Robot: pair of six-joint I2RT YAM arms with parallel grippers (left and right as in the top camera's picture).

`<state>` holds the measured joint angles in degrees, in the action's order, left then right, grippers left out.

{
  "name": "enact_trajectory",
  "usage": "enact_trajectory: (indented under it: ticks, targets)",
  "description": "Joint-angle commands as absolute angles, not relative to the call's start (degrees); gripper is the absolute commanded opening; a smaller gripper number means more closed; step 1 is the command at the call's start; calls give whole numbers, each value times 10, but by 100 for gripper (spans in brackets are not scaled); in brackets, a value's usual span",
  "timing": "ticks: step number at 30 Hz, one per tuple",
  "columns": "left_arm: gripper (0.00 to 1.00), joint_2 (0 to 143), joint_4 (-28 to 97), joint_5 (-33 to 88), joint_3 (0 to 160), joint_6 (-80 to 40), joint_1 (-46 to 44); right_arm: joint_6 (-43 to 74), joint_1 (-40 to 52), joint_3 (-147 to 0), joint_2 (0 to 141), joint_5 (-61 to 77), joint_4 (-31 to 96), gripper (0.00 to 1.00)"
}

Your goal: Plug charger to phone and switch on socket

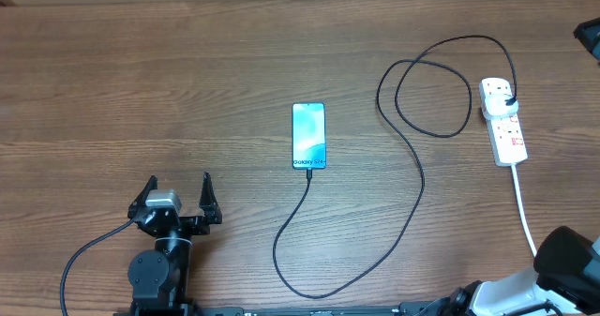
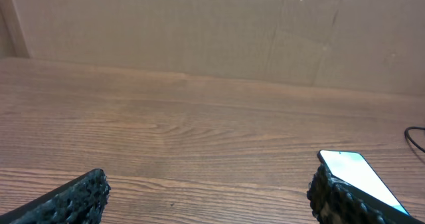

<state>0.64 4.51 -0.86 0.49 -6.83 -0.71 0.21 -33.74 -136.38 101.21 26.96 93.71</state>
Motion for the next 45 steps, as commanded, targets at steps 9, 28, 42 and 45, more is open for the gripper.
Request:
enact_trajectory:
  ticks: [9, 28, 42, 45]
  targets:
    - [100, 2, 45, -6, 3, -55, -3, -1, -337, -1366, 1011, 188, 929, 100]
    - [100, 2, 45, -6, 3, -55, -3, -1, -217, -1313, 886, 184, 706, 100]
    - [100, 2, 45, -6, 3, -55, -3, 0, -130, -797, 628, 185, 333, 100]
    - [100, 3, 45, -6, 3, -55, -3, 0, -108, -680, 567, 184, 223, 100]
